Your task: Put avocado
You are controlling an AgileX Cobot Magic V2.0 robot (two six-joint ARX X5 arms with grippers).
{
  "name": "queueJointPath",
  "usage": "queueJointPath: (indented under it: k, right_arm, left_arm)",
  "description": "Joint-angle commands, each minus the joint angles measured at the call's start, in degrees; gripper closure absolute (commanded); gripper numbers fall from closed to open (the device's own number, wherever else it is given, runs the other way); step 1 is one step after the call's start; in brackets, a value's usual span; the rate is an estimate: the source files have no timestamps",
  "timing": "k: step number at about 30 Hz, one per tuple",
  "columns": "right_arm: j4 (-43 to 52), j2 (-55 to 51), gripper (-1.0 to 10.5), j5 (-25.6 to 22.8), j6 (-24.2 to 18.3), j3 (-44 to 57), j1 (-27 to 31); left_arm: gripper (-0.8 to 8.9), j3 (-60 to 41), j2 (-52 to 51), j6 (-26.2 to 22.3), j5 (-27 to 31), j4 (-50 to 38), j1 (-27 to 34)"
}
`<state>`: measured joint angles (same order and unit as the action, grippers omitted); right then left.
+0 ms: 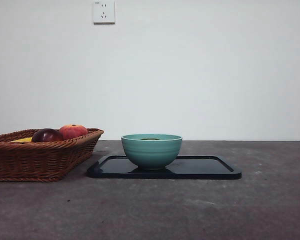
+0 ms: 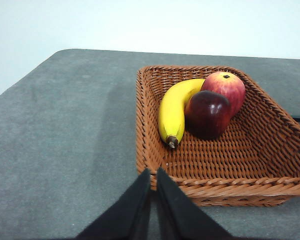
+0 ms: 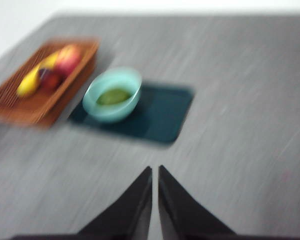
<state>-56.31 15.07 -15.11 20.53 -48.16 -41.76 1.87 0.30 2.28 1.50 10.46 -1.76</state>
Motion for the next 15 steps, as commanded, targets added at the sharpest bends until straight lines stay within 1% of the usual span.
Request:
queueJointPath:
  k: [1, 4, 7, 9, 12, 15]
  right_arm:
    - [11.6, -2.8, 9.3, 0.3, -8.7, 5.9, 7.1]
    - [23.2, -6.1, 9.3, 1.8, -12.2, 14.3, 14.5]
    - [33.7, -8.8, 9.3, 2.1, -15.6, 22.9, 20.8]
    - [39.0, -10.4, 9.3, 2.1, -18.3, 28.0, 24.3]
    - [44.6, -12.7, 9.3, 3.2, -21.4, 34.9, 29.2]
    - [47.2, -14.2, 9.3, 3.8, -23.0, 39.9, 33.4]
  left_arm:
    - [7.95, -1.2, -0.1, -0.1, -0.2, 0.3, 0.0]
    - [7.94, -1.2, -0.1, -0.1, -0.2, 0.3, 0.0]
    - [7.95, -1.2, -0.1, -0.1, -0.2, 0.3, 0.0]
    - [7.95, -1.2, -0.1, -0.1, -0.2, 0.3, 0.0]
    - [7.95, -1.2, -0.1, -0.1, -0.2, 0.3, 0.0]
    - [7.95, -1.2, -0.1, -0.1, -0.2, 0.3, 0.0]
